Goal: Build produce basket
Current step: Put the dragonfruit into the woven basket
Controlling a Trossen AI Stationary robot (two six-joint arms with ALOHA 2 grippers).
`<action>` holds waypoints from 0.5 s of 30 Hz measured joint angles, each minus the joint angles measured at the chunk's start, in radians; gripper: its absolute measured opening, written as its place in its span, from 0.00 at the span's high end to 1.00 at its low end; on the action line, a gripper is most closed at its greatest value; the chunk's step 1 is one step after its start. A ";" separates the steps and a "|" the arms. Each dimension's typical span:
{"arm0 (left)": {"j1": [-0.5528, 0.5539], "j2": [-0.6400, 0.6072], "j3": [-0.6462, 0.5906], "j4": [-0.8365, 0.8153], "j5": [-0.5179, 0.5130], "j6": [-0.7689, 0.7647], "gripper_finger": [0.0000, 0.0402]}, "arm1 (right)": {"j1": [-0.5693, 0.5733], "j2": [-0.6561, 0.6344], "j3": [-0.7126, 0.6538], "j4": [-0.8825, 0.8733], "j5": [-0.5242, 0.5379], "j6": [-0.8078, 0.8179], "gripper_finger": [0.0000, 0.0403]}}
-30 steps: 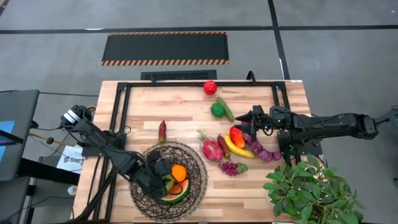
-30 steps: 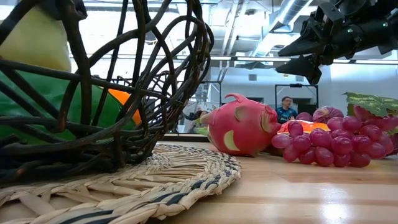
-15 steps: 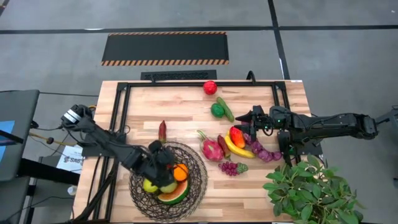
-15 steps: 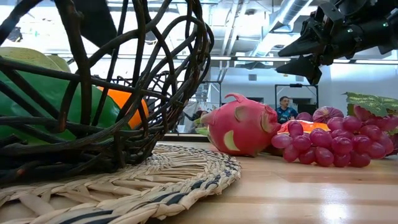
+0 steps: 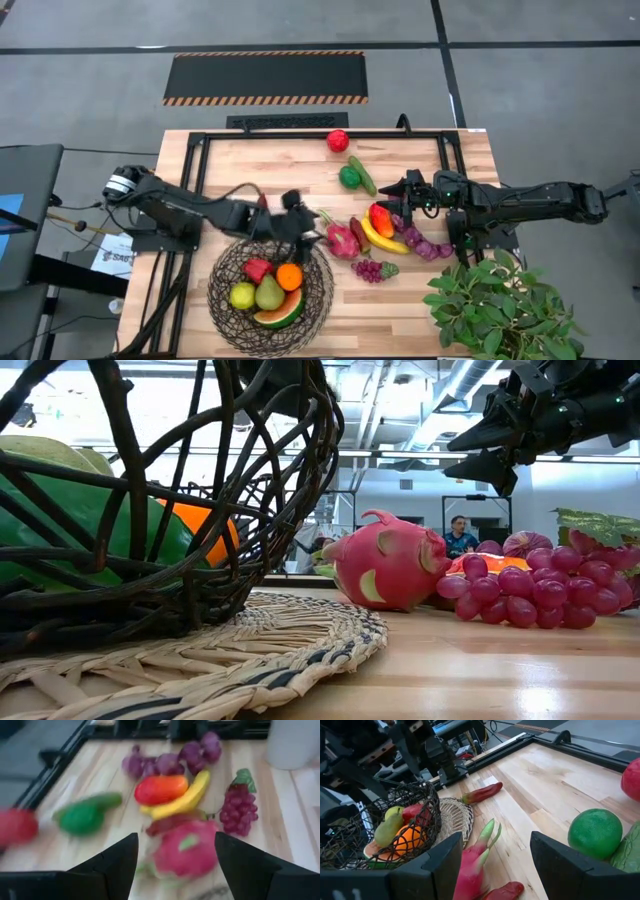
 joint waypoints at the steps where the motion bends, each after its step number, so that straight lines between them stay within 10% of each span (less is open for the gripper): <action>1: 0.017 0.003 0.000 0.021 0.040 0.055 0.38 | 0.000 0.000 0.000 0.000 0.000 0.000 0.37; 15: 0.183 0.251 0.125 0.079 0.242 0.317 0.38 | -0.001 0.008 0.002 -0.030 -0.002 0.001 0.37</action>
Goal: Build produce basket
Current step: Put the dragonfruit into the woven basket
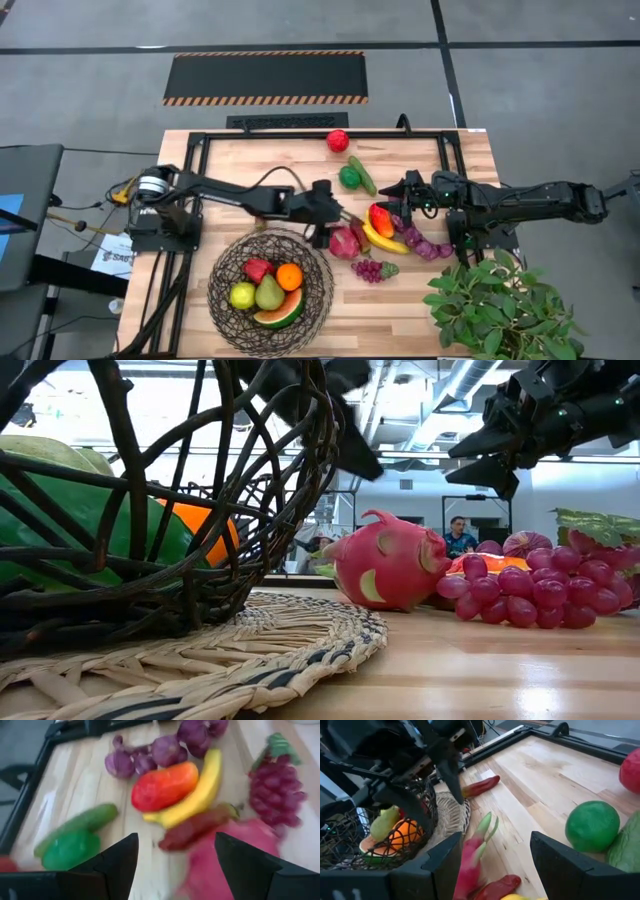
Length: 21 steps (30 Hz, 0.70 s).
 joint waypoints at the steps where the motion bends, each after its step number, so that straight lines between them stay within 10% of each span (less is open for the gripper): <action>1: 0.007 0.018 0.025 -0.031 0.004 0.022 0.38 | 0.000 0.000 0.000 0.000 0.000 0.000 0.37; 11: 0.085 0.181 0.355 -0.558 0.086 0.153 0.38 | 0.000 -0.002 0.000 -0.008 -0.001 0.002 0.37; 21: 0.117 0.305 0.420 -0.684 0.117 0.257 0.38 | -0.001 -0.001 -0.001 -0.011 -0.002 -0.021 0.37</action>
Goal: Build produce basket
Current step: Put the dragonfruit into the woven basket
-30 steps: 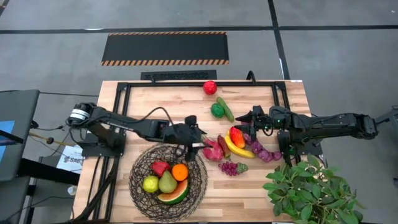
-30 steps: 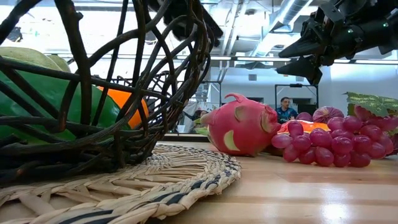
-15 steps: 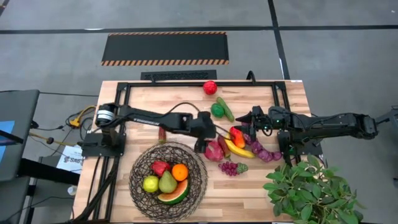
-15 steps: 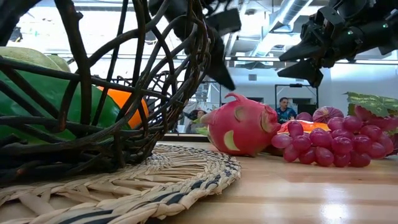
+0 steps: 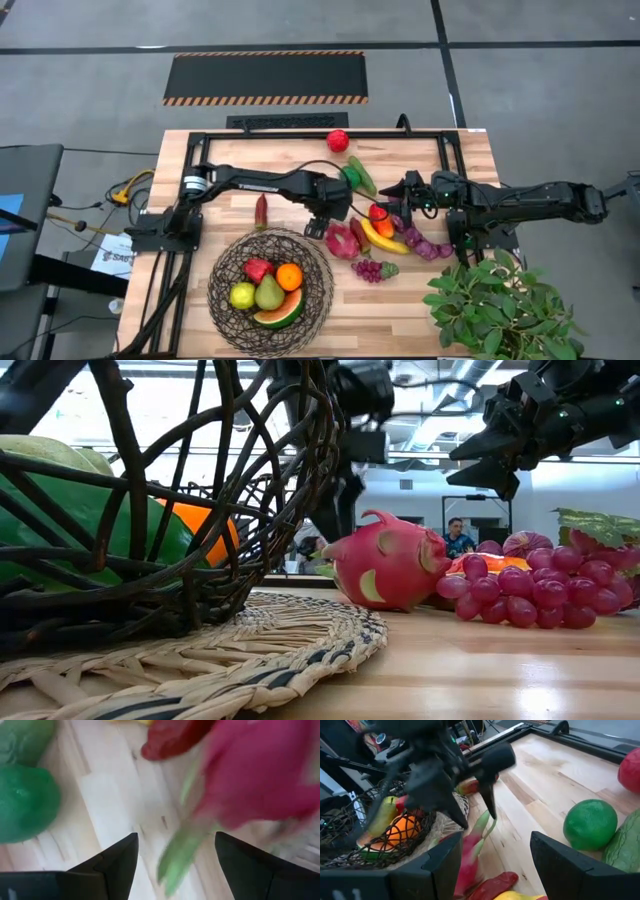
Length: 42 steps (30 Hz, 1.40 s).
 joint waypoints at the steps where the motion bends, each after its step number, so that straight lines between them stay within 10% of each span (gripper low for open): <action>1: 0.002 0.011 0.000 0.000 -0.016 0.001 0.38 | 0.000 0.000 0.000 -0.001 0.000 0.000 0.37; 12: 0.018 0.059 0.001 0.016 -0.019 0.053 0.44 | 0.000 0.000 0.000 -0.021 0.000 -0.003 0.37; 23: 0.021 0.124 0.001 0.010 -0.010 0.015 0.97 | -0.004 0.000 0.000 -0.021 0.000 -0.004 0.37; 42: 0.021 -0.005 0.164 -0.151 -0.071 -0.151 1.00 | -0.005 -0.002 0.000 -0.007 0.000 0.008 0.37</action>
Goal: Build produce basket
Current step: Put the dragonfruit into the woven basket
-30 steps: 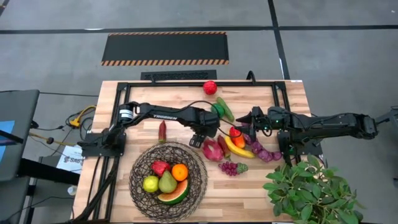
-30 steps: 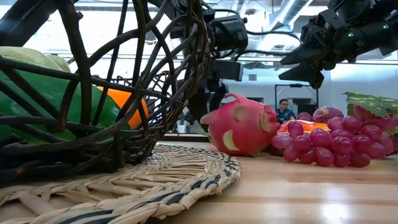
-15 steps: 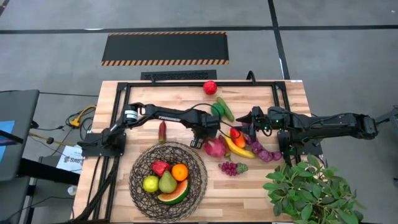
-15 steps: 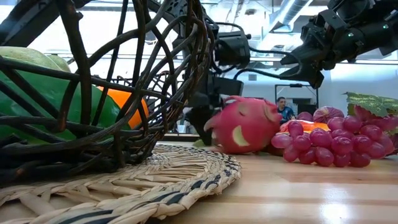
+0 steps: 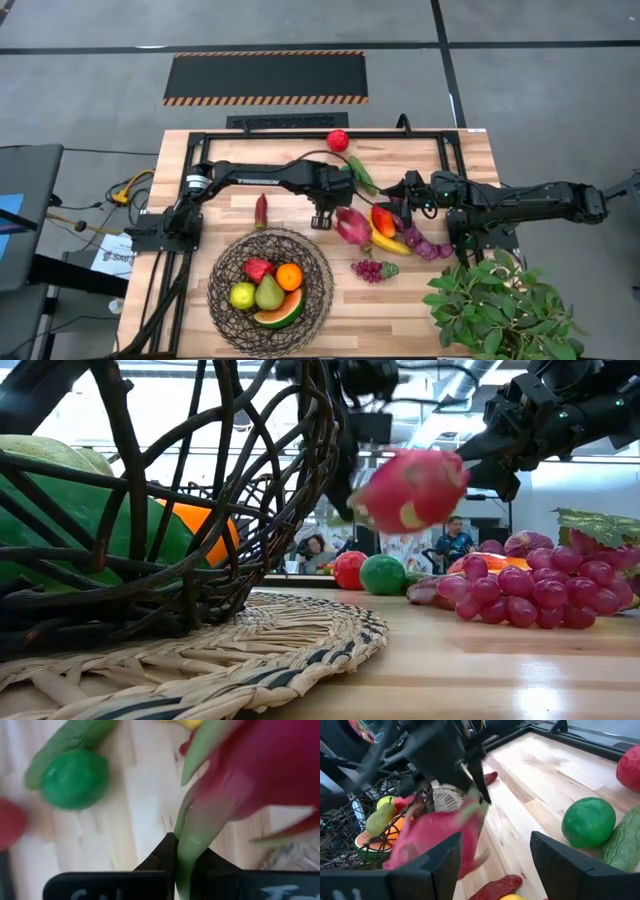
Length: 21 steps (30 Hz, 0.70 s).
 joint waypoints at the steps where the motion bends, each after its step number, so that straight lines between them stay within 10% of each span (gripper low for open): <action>1: -0.002 -0.018 0.001 -0.015 -0.008 -0.009 1.00 | 0.000 0.000 0.000 0.000 0.000 0.000 0.37; 21: -0.269 -0.360 0.003 -0.286 -0.074 -0.380 1.00 | 0.000 0.000 0.000 0.012 0.000 0.017 0.37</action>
